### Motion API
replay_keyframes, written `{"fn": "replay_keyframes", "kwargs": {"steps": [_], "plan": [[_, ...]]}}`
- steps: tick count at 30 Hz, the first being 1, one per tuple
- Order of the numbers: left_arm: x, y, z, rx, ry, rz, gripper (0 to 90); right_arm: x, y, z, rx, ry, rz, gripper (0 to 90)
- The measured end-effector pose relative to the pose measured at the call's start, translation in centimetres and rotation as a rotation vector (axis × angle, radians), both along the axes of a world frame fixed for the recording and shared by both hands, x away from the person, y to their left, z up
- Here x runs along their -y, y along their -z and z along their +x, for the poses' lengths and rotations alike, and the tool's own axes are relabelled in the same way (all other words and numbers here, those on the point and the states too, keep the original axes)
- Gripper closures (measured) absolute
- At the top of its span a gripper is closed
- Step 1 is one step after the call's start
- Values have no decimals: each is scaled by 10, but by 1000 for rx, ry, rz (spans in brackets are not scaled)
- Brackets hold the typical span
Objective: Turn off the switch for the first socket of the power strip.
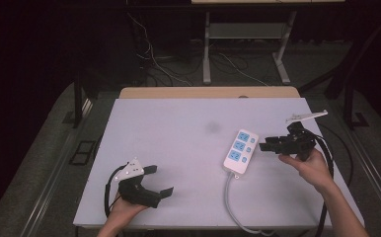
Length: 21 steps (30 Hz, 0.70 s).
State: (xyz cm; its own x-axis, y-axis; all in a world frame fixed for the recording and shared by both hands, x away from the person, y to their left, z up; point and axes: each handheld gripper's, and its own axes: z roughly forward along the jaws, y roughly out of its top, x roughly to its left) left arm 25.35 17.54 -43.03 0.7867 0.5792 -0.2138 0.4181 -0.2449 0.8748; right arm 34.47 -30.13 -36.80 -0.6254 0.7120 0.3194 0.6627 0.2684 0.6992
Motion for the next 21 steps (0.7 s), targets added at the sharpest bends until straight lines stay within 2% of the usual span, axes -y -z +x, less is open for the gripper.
{"fn": "replay_keyframes", "kwargs": {"steps": [2, 3, 4, 5, 6, 8, 12, 21], "plan": [[0, 0, 0, 0, 0, -1, 0, 1, -3, -5, 16, 27, 1, 309], [0, 0, 0, 0, 0, -1, 0, 1, -3, -5, 16, 27, 1, 309], [0, 0, 0, 0, 0, -1, 0, 3, -5, -10, 19, 50, 11, 144], [0, 0, 0, -1, 0, -2, 0, 3, -6, -11, 19, 50, 17, 105], [0, 0, 0, 0, 1, -3, 0, 4, -7, -15, 29, 52, 30, 104], [1, 0, 0, 0, 1, -2, 0, 6, -8, -20, 45, 72, 40, 8], [1, -1, -1, -1, 3, -2, 0, 10, -10, -31, 62, 72, 88, 0], [2, 0, 0, 1, 6, 0, 0, 13, -8, -49, 84, 60, 119, 1]]}}
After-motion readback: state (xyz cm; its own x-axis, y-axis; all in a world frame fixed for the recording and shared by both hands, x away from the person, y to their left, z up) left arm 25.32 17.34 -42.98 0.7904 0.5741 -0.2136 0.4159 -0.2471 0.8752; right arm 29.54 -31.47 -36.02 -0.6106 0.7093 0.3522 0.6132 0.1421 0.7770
